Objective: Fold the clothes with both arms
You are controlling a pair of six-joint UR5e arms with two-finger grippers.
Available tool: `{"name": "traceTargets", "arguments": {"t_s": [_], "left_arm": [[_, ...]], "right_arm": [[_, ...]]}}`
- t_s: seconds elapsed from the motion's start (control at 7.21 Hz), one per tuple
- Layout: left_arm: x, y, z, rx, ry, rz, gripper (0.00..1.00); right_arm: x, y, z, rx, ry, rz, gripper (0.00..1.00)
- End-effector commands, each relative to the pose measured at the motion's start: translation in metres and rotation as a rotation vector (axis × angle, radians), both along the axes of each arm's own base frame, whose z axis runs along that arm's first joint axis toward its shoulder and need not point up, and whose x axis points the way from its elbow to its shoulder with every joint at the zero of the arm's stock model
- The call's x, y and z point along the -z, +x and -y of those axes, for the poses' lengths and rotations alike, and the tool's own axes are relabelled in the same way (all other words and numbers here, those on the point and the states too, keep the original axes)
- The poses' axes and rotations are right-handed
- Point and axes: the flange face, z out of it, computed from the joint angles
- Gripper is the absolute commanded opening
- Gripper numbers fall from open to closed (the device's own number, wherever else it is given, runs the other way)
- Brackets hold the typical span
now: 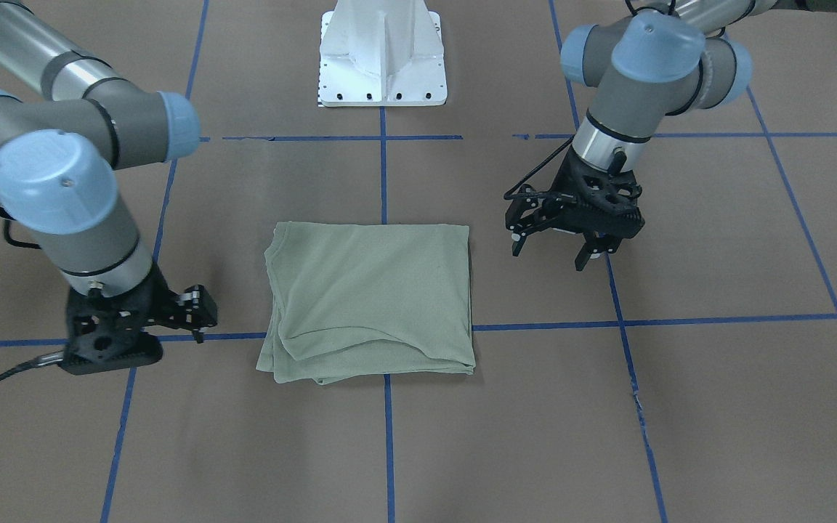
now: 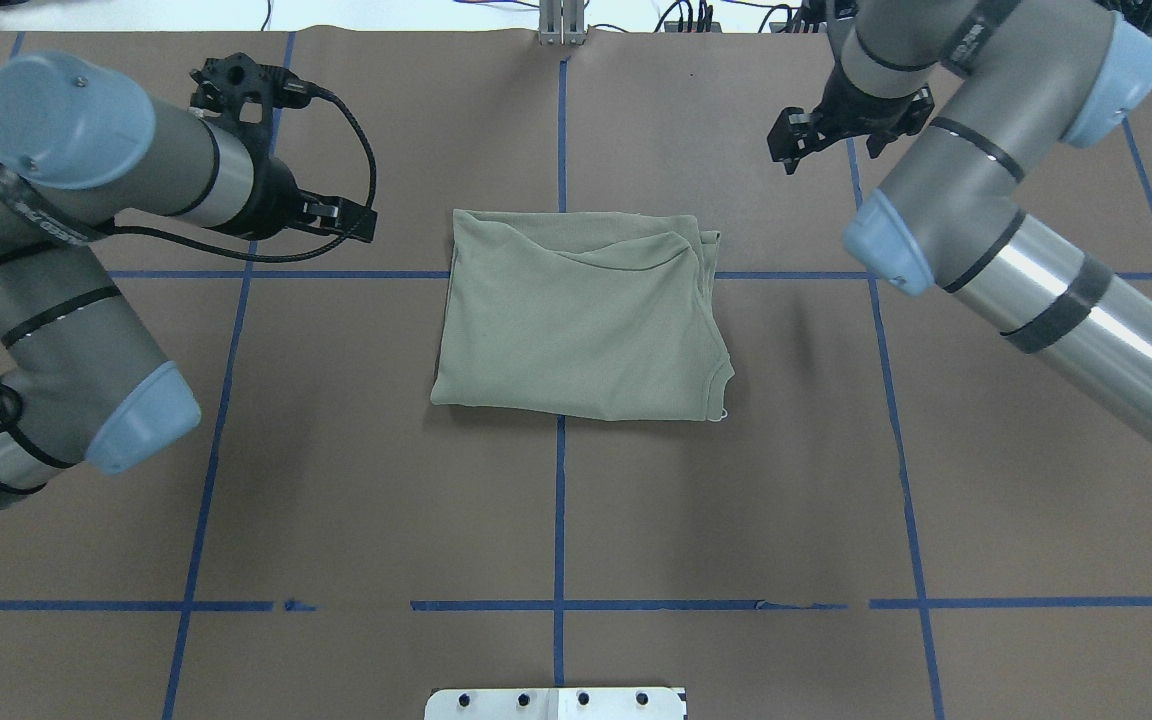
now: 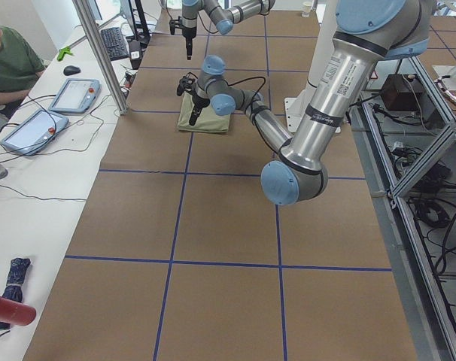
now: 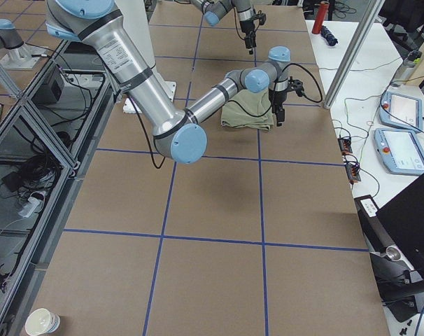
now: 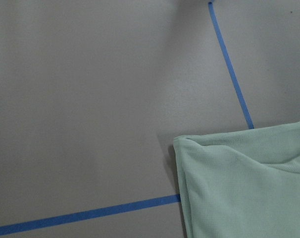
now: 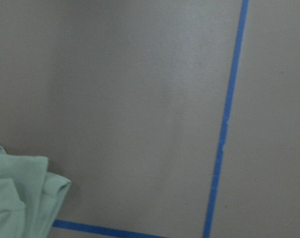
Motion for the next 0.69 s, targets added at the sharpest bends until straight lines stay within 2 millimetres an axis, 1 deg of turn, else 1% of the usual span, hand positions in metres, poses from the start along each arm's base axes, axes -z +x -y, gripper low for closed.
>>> {"name": "traceTargets", "arguments": {"t_s": [0.0, 0.14, 0.28, 0.42, 0.56], "left_arm": [[-0.04, -0.089, -0.006, -0.068, 0.074, 0.157, 1.0], [-0.08, -0.146, -0.002, -0.136, 0.112, 0.216, 1.0], [-0.123, -0.206, 0.0, -0.198, 0.157, 0.284, 1.0], [-0.159, -0.271, 0.0, -0.207, 0.145, 0.296, 1.0], [-0.213, -0.31, -0.026, -0.216, 0.063, 0.275, 1.0]], "right_arm": [[-0.075, 0.119, -0.007, 0.149, 0.067, -0.032, 1.0], [-0.129, 0.184, -0.015, 0.223, 0.091, -0.033, 1.0], [-0.179, 0.252, -0.032, 0.267, 0.105, -0.024, 1.0], [-0.229, 0.306, -0.062, 0.247, 0.066, -0.006, 1.0], [-0.292, 0.337, -0.113, 0.205, -0.037, 0.002, 1.0]]}}
